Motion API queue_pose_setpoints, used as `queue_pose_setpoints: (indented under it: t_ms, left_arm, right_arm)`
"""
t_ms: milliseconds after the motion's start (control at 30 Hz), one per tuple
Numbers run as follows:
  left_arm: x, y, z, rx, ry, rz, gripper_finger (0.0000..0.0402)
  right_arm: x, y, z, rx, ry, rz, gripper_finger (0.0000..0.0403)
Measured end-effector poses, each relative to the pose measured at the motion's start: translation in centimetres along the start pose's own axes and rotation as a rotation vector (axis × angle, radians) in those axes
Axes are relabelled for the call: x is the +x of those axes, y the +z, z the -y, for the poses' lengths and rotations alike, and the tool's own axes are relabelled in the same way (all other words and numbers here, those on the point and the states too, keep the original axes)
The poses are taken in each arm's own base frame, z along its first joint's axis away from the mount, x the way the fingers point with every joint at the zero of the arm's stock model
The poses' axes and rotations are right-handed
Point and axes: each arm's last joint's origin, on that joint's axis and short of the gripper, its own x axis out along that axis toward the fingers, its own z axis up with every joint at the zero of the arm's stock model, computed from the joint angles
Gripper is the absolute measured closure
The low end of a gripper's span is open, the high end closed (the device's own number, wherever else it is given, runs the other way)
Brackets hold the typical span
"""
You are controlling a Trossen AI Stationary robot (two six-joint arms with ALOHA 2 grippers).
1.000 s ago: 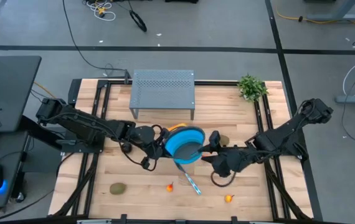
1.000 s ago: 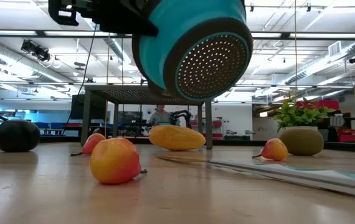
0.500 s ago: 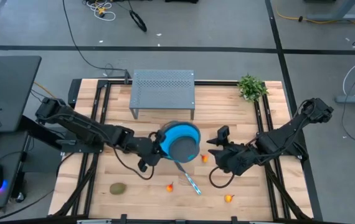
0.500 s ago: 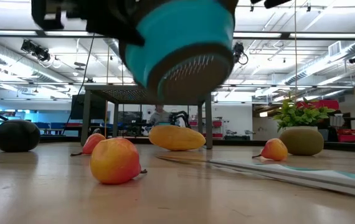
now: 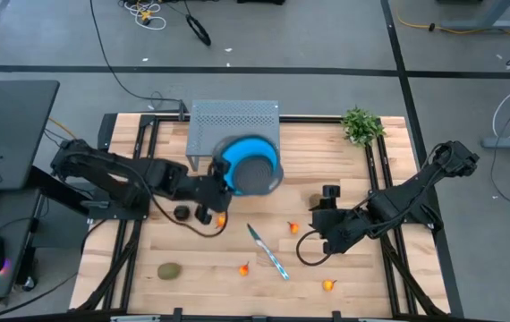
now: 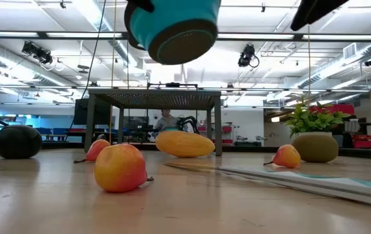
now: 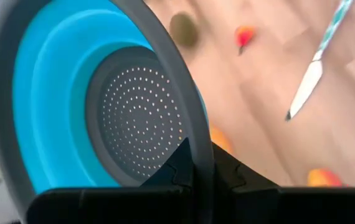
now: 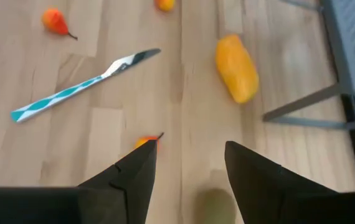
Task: Pick & Place Fruit
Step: Put the blue strainer bowl on the shelf
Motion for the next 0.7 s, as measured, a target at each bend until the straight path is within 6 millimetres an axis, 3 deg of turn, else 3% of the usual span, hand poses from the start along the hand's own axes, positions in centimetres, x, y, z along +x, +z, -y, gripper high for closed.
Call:
queue_pose_setpoints:
  t_ms: [367,600,700]
  left_arm:
    - [1.8,-4.7,-5.4,-0.053,0.102,-0.260,0.0385]
    - [3.0,-7.2,-8.2,-0.147,0.055,-0.273,0.0380]
    - [3.1,-7.3,-8.9,-0.143,0.099,-0.253,0.0385]
  right_arm:
    - [3.2,-2.3,-0.3,-0.033,-0.089,-0.015,0.0203]
    - [4.7,-3.0,-0.3,-0.034,-0.094,-0.004,0.0203]
    - [4.9,-3.0,-0.1,-0.023,-0.097,-0.002,0.0203]
